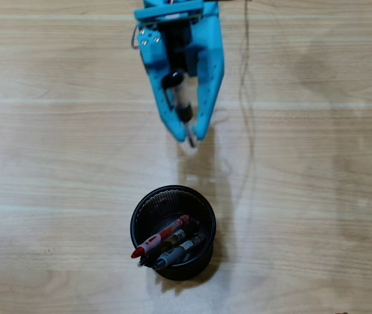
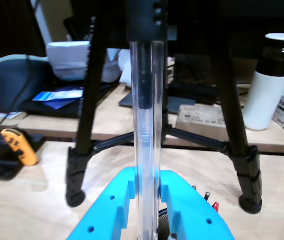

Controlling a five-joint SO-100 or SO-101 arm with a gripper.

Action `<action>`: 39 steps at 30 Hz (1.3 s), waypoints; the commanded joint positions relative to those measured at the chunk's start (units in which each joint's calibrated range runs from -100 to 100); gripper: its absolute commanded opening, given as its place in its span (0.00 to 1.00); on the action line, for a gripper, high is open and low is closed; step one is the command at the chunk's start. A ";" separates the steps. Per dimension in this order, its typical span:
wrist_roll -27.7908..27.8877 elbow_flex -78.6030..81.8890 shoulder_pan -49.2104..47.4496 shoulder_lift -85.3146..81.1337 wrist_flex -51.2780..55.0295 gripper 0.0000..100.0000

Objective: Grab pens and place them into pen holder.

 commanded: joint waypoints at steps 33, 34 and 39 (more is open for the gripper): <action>-1.65 7.32 2.13 20.59 -30.03 0.18; -1.65 8.14 2.13 20.59 -31.95 0.18; -1.39 8.50 2.40 20.25 -34.31 0.18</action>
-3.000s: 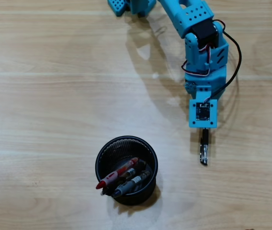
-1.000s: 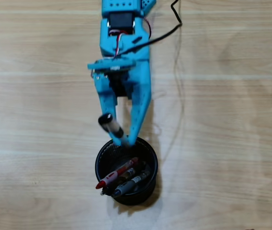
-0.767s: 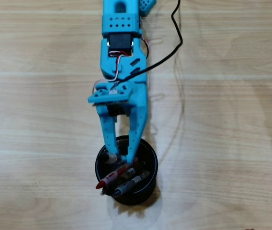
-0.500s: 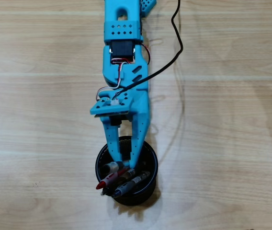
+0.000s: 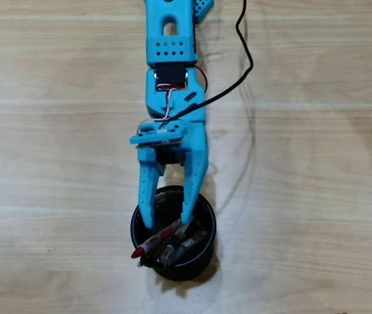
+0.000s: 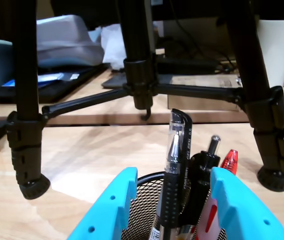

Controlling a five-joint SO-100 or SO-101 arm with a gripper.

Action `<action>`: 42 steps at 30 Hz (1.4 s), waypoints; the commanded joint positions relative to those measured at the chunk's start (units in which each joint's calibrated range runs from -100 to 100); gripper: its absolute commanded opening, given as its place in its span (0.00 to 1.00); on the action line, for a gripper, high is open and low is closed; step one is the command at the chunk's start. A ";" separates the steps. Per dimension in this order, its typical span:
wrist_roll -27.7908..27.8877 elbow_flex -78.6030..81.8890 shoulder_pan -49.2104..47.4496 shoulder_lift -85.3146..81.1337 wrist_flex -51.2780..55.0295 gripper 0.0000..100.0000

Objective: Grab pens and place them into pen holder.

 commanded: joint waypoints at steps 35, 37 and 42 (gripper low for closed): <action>42.32 48.78 -0.16 -83.79 72.02 0.02; 43.99 55.11 -0.07 -88.46 71.93 0.02; 48.29 69.14 0.29 -100.61 71.75 0.02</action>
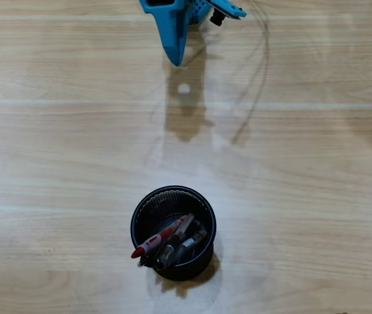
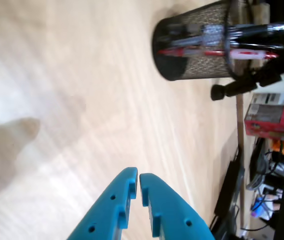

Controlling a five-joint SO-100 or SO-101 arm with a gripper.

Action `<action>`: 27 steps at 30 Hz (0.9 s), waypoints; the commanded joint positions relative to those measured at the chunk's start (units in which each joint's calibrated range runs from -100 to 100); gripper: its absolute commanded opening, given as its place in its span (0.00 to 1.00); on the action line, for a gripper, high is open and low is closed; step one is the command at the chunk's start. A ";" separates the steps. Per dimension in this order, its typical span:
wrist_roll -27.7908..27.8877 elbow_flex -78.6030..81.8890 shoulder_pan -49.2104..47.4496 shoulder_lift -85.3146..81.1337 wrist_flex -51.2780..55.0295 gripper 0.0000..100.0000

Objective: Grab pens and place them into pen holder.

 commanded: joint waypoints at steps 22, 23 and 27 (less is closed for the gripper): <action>3.78 40.36 0.94 -37.04 -6.63 0.02; 4.25 40.36 0.94 -37.89 -4.90 0.02; 7.02 40.18 0.85 -40.27 0.38 0.02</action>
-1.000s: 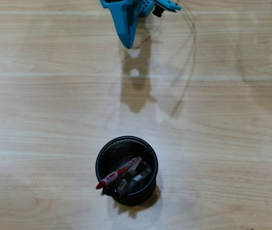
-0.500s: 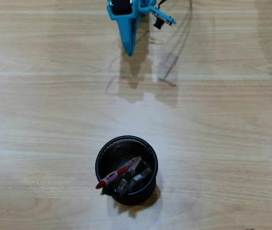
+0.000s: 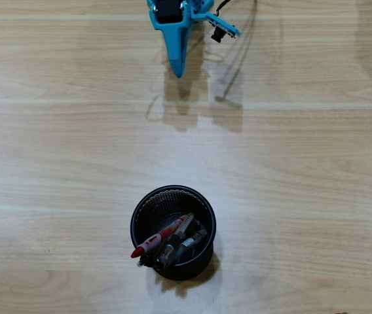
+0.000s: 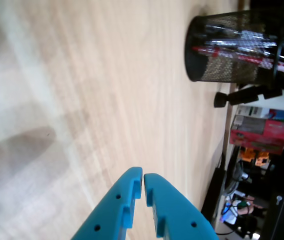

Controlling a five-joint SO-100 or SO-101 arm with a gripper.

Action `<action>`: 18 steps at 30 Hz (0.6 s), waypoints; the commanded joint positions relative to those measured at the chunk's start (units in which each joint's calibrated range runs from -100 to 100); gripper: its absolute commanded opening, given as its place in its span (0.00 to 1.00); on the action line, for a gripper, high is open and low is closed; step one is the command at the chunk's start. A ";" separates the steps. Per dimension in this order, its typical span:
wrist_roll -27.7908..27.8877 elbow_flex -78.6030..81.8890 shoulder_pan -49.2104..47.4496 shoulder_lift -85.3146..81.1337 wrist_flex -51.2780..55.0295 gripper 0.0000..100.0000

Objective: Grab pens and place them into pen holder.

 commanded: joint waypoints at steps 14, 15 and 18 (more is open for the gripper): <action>3.92 -0.02 0.63 -1.27 8.82 0.02; 3.87 -0.02 0.63 -1.27 8.82 0.02; 4.13 -0.02 0.08 -1.19 8.73 0.02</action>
